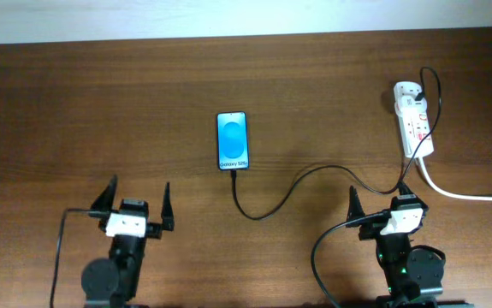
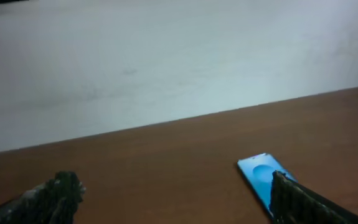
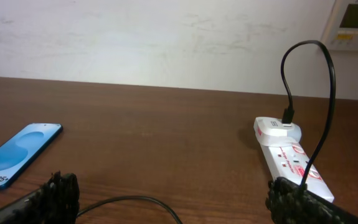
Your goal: Plug charger to phone and switch on socket
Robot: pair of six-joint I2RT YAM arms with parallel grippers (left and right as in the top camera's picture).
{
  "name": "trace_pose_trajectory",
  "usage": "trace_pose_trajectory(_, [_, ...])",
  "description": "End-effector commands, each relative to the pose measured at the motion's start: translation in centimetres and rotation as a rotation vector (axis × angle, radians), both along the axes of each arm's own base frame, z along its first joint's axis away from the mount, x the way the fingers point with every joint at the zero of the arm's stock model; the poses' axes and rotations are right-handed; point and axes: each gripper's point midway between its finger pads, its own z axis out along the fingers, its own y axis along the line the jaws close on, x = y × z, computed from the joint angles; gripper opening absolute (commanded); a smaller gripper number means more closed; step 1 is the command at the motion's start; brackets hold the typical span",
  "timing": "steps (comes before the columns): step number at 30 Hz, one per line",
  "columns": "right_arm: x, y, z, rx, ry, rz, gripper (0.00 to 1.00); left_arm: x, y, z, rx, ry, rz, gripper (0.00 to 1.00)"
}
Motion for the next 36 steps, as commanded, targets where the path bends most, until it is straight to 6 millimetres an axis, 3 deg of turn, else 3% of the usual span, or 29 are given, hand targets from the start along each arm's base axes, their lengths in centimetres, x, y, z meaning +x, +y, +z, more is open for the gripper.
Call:
trace_pose_trajectory(1, [0.0,0.1,-0.2,0.011,0.004,0.002,0.99,-0.6,0.5,-2.2,0.064,0.008,0.025,0.99])
trace_pose_trajectory(5, [0.0,0.1,-0.2,0.011,0.004,0.002,0.98,-1.2,0.9,-5.2,0.088,0.126,0.041,0.99])
trace_pose_trajectory(36, [0.0,0.1,-0.2,0.011,0.004,0.002,0.99,-1.2,1.0,-4.5,0.086,0.098,0.046,0.99])
